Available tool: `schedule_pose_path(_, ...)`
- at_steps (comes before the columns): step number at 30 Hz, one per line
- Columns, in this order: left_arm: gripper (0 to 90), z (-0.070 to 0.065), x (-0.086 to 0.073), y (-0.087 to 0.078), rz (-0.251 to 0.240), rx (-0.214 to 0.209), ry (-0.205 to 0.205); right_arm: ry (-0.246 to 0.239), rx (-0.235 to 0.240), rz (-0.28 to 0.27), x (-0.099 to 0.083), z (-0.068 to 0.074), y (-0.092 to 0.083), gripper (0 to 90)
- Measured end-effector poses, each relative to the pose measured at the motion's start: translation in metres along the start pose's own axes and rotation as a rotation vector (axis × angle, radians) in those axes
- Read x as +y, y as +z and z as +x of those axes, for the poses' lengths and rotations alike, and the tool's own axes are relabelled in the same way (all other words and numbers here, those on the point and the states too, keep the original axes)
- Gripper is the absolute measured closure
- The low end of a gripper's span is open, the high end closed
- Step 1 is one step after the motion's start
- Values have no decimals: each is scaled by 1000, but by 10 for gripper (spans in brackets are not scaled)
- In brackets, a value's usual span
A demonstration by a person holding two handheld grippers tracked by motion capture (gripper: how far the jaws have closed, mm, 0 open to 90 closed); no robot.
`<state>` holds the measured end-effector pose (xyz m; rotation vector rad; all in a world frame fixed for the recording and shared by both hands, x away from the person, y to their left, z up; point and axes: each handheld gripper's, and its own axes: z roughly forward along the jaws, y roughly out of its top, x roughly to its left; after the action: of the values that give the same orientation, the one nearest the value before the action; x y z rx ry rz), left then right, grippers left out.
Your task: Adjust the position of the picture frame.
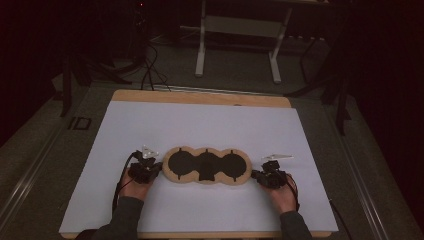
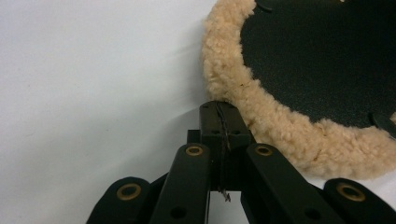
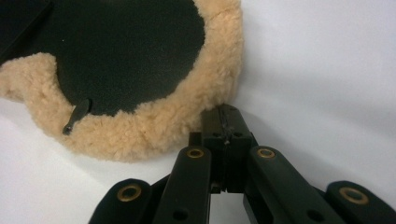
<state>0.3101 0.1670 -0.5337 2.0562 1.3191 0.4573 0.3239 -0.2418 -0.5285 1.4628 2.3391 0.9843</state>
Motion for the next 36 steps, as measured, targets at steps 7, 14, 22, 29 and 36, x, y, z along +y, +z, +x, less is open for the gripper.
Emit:
schedule_pose_path(7, 900, 0, -1, -1, 7, 8, -1, 6, 7, -6, 3, -1, 3, 898)
schedule_pose_path(14, 900, 0, -1, -2, 10, 10, 0, 3, 5, -18, 3, -1, 4, 896)
schedule_pose_path(22, 886, 2, 0, -11, -40, 10, -34, -6, -29, -69, 0, -1, -5, 802)
schedule_pose_path(29, 828, 4, 0, -23, -138, -19, -63, 42, -11, -108, -5, -7, -15, 738)
schedule_pose_path(36, 768, -5, 2, -31, -196, -34, -25, 29, 4, -117, -5, -5, -18, 709)
